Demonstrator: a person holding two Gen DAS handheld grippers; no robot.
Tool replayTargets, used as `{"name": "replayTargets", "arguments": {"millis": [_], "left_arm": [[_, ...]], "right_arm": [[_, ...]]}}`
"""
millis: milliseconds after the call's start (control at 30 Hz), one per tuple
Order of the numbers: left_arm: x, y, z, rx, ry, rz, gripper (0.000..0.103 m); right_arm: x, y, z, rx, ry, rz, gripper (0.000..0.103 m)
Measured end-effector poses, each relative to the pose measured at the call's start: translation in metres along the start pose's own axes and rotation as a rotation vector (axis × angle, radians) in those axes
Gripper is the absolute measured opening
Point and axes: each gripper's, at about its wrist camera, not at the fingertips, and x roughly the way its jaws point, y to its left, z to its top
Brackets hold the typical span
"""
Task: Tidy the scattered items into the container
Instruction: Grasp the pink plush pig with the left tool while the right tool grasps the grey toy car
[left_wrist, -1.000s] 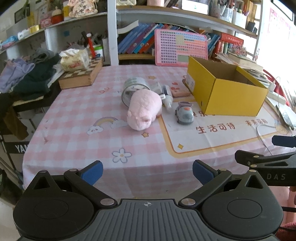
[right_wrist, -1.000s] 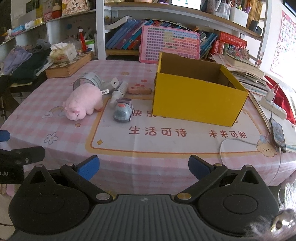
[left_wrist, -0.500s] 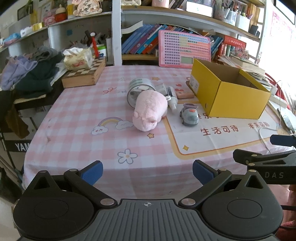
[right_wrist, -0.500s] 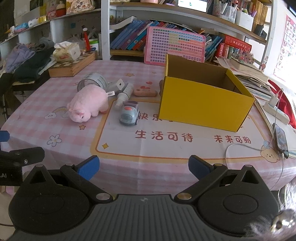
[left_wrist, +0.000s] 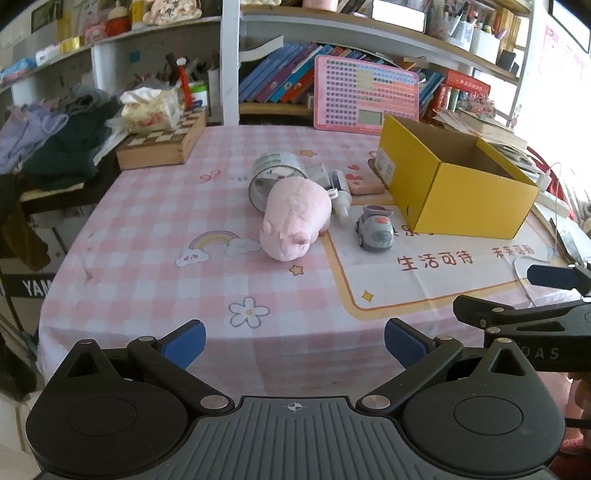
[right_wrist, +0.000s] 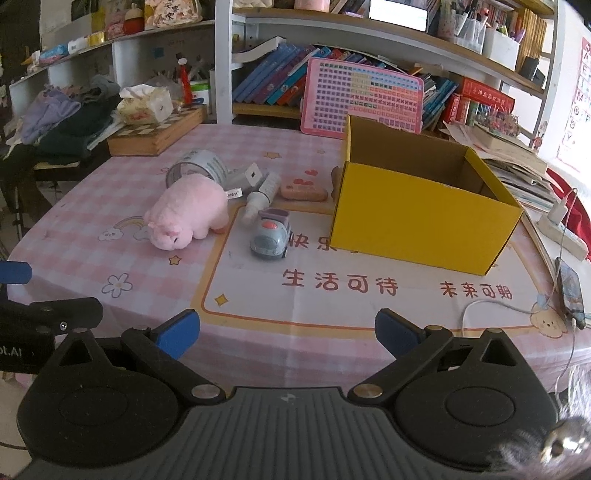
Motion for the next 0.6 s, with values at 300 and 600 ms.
{"name": "replayTargets", "arguments": {"millis": [300, 600], "left_arm": [[0.012, -0.005, 0.005, 0.007, -0.004, -0.074, 0.103], [0.028, -0.002, 0.022, 0.006, -0.034, -0.034, 0.102]], "right_arm": [[0.014, -0.005, 0.004, -0.008, 0.008, 0.001, 0.083], [0.042, -0.009, 0.02, -0.014, 0.02, 0.04, 0.07]]}}
